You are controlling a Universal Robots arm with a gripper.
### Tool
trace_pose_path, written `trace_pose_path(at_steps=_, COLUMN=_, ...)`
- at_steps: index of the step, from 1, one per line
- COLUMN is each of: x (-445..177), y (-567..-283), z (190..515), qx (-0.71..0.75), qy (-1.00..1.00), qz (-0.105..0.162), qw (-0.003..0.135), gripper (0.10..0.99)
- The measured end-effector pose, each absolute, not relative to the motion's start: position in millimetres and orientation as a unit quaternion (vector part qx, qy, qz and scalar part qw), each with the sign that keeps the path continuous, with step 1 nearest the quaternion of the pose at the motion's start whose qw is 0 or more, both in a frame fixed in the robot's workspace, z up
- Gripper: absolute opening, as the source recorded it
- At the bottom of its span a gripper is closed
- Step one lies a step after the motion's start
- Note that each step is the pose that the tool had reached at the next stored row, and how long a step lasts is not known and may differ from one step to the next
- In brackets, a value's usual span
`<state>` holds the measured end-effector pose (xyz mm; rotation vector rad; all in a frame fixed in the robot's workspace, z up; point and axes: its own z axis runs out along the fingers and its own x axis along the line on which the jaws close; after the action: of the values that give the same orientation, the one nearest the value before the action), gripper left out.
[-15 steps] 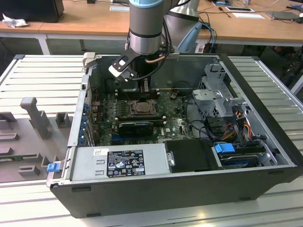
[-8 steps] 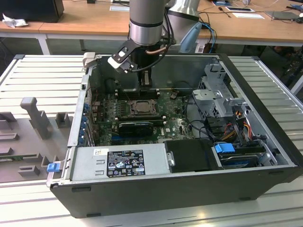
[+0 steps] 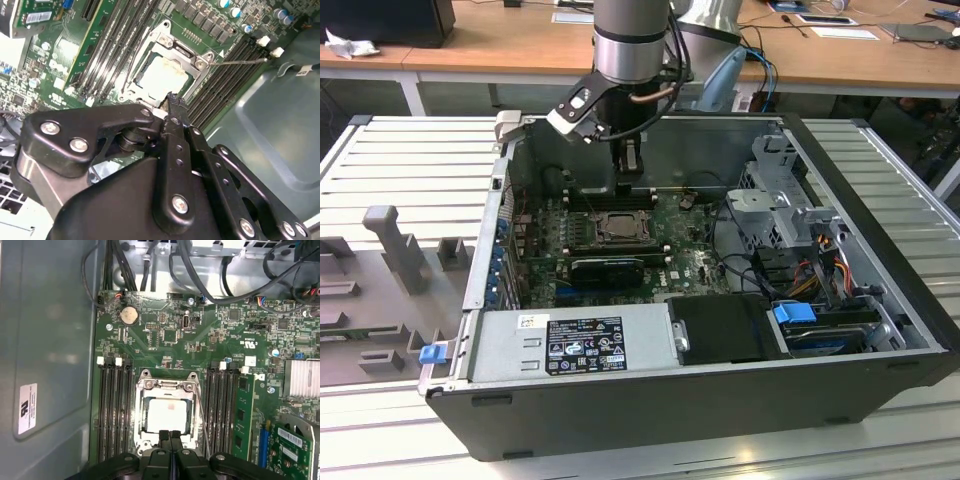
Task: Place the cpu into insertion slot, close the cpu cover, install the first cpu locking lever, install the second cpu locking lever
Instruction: 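Install the first cpu locking lever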
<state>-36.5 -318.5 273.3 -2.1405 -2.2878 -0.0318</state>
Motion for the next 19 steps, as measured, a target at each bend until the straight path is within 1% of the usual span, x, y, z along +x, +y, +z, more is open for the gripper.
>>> trace_pose_path(at_steps=3, x=-36.5, y=-318.5, z=273.4, qx=-0.63, qy=-0.777, qz=-0.01, qw=0.005, gripper=0.106)
trace_pose_path(at_steps=14, x=-36.5, y=-318.4, z=273.0, qx=-0.529, qy=-0.849, qz=-0.009, qw=0.006, gripper=0.106)
trace_pose_path(at_steps=19, x=-36.5, y=-318.4, z=272.4, qx=-0.458, qy=-0.889, qz=-0.01, qw=0.006, gripper=0.106)
